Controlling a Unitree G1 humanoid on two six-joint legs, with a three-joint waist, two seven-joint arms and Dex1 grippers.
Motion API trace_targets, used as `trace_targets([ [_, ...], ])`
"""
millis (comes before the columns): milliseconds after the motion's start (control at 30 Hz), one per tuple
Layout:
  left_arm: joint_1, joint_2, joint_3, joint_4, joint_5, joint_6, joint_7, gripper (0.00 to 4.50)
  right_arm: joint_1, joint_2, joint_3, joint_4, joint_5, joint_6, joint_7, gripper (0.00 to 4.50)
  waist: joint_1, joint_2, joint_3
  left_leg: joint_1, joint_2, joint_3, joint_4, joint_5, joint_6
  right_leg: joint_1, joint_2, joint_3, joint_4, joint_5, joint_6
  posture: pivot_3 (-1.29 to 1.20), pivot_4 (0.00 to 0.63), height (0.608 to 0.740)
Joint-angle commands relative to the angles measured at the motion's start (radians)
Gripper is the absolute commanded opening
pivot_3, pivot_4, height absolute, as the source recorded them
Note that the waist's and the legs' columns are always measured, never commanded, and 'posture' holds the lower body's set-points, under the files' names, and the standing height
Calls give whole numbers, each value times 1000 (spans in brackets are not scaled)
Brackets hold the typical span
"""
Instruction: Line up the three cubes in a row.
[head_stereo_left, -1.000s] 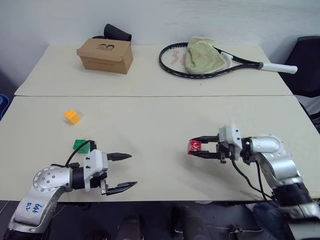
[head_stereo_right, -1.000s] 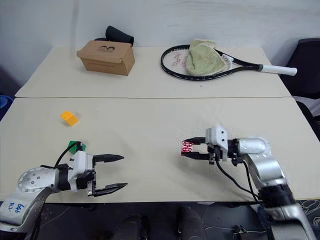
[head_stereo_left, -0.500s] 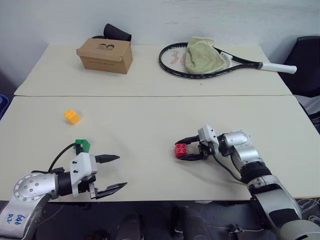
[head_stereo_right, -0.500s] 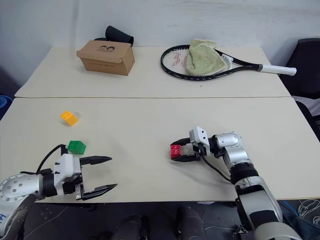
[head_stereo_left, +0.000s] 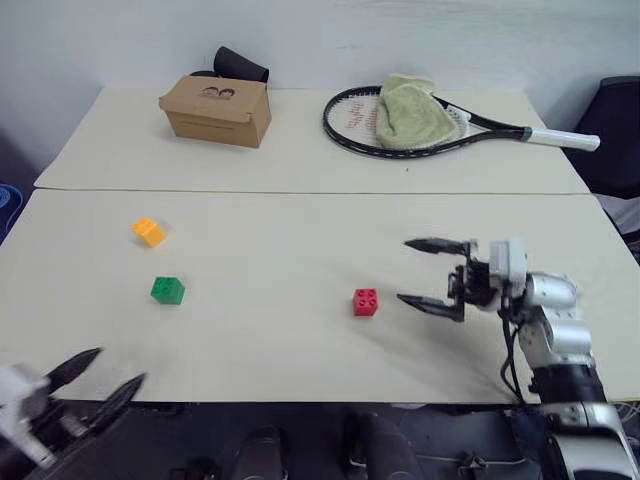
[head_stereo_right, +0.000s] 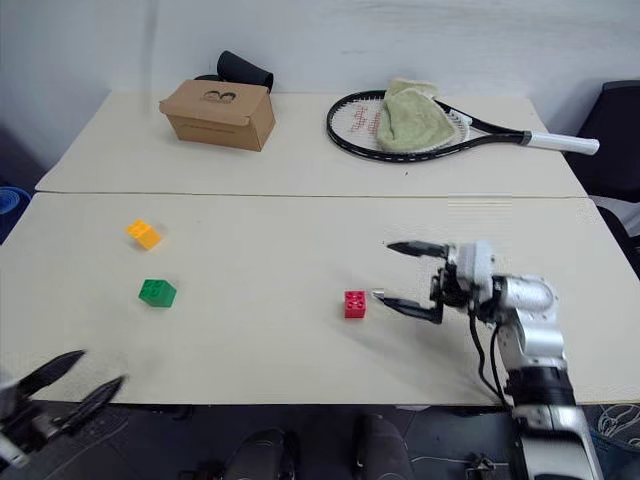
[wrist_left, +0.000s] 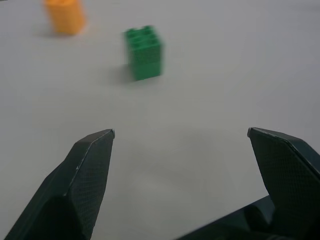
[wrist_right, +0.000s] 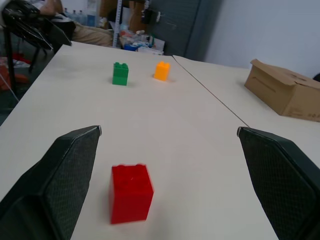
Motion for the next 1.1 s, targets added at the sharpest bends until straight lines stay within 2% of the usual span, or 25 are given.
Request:
trace_targets([
  [33, -33, -36, 108, 76, -22, -71, 106, 4500, 76, -29, -20, -48, 57, 12, 68, 4475, 0, 0, 0, 0, 0, 0, 0, 0, 0, 0, 0, 0, 0, 0, 0, 0, 150, 740],
  [133, -67, -49, 84, 55, -8, -84, 151, 4500, 102, -37, -11, -25, 61, -16, 125, 4475, 1, 0, 0, 1, 0, -1, 0, 0, 0, 1, 0, 0, 0, 0, 0, 0, 150, 740],
  [267, -163, -38, 30, -21, 0, -61, 256, 4500, 87, -6, 9, -64, 51, -37, 84, 4475, 0, 0, 0, 1, 0, -1, 0, 0, 0, 1, 0, 0, 1, 0, 0, 0, 150, 740],
  [433, -335, -60, -150, -145, -1, 117, 465, 4500, 44, 43, 43, -122, 41, -34, 28, 4475, 0, 0, 0, 1, 0, 0, 0, 0, 0, 1, 0, 1, 2, 0, 0, 0, 150, 740],
  [600, -466, -74, -303, -142, 71, 232, 601, 4500, -6, 56, 68, -127, 30, -22, 3, 4475, -2, 0, 0, 1, 0, 0, 0, 1, -1, 1, 0, 1, 2, 1, 1, 0, 150, 740],
  [800, -541, -84, -397, -77, 151, 269, 672, 4500, -19, 54, 78, -125, 24, -23, -7, 4475, 0, 0, 0, 1, 0, 1, 0, 1, -2, 0, 1, 1, 3, 1, 1, 0, 150, 740],
  [933, -553, -78, -420, -65, 170, 265, 668, 3653, 0, 50, 75, -135, 25, -32, -19, 4500, 1, 0, 0, 1, 0, 1, 0, 1, -2, 0, 1, 1, 3, 1, 1, 0, 150, 740],
  [967, -552, -75, -423, -67, 171, 262, 660, 3243, 4, 48, 74, -135, 25, -34, -21, 4500, 1, 0, 0, 1, 0, 1, 0, 1, -2, 0, 1, 1, 2, 1, 1, 0, 150, 740],
  [1033, -551, -62, -427, -66, 175, 264, 645, 2797, 11, 42, 70, -132, 26, -39, -19, 4500, 1, 0, 0, 1, 0, 1, 0, 1, -2, 0, 1, 1, 2, 1, 1, 0, 150, 740],
  [1100, -553, -48, -426, -58, 175, 266, 630, 2094, 18, 35, 65, -129, 26, -45, -18, 4500, 1, 0, 0, 1, 0, 1, 0, 1, -2, 0, 1, 1, 3, 1, 1, 0, 150, 740],
])
